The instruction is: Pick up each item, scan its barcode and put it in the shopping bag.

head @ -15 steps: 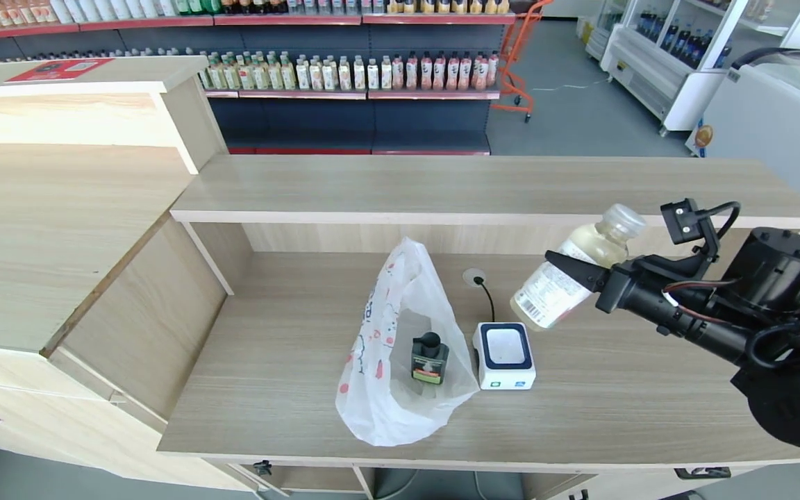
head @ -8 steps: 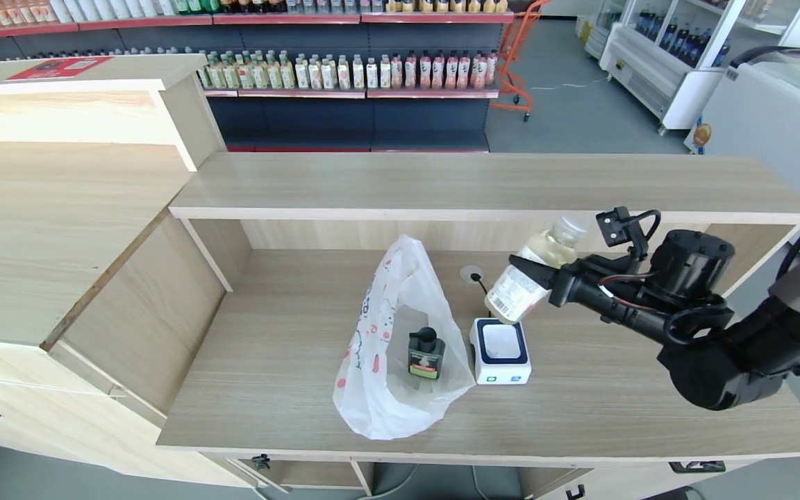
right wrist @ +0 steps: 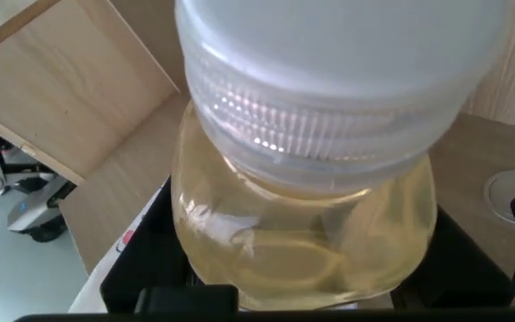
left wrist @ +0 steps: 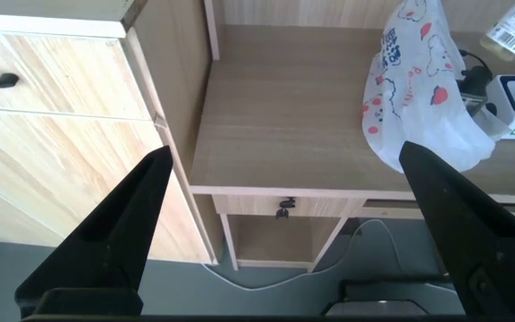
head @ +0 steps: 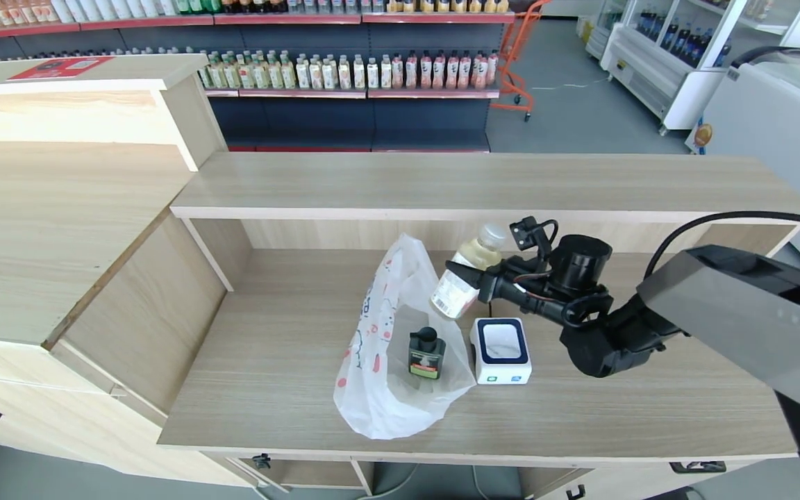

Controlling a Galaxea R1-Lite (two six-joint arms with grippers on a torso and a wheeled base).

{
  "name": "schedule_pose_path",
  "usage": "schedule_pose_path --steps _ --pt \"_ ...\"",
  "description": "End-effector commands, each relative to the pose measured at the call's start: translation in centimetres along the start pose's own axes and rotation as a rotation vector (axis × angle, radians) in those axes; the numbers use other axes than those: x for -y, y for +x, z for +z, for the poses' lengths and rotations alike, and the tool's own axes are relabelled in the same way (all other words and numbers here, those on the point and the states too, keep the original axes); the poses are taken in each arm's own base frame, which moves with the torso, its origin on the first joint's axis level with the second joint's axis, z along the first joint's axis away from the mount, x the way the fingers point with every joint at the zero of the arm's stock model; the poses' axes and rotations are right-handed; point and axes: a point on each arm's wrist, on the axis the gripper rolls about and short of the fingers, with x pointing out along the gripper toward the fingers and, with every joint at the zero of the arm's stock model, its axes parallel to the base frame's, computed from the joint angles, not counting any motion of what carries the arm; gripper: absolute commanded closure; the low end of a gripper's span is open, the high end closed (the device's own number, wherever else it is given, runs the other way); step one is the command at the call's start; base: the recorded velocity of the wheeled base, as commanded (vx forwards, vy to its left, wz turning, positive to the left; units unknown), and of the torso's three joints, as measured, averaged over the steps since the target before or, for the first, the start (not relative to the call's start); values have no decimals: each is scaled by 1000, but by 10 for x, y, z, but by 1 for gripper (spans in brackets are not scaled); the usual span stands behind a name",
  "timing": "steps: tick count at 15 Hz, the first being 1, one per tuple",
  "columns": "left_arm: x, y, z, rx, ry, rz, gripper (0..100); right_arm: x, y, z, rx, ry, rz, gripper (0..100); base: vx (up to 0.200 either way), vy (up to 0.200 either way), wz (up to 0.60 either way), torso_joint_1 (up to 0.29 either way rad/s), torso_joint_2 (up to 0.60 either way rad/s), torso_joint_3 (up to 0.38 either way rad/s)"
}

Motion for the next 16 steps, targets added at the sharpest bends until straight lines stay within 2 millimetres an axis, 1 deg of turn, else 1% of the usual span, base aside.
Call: schedule_pose_path --steps 1,3,5,7,13,14,16 --pt "0 0 0 1 -1 0 0 4 20 -32 -33 16 16 100 0 0 0 0 0 0" --pt "0 0 0 1 -1 0 0 8 33 -43 -45 -29 23 100 0 0 0 0 0 0" --pt "0 0 0 1 -1 0 0 12 39 -51 -62 -62 24 100 0 0 0 0 0 0" --pt "0 0 0 1 -1 0 0 10 44 -56 -57 -74 32 100 0 0 0 0 0 0" --pt "0 0 0 1 -1 0 0 11 50 -78 -73 -114 42 100 0 0 0 0 0 0" --pt "0 0 0 1 -1 0 0 12 51 -79 -71 -121 42 100 0 0 0 0 0 0" --pt "0 0 0 1 -1 0 0 12 58 -84 -58 -134 49 100 0 0 0 0 0 0"
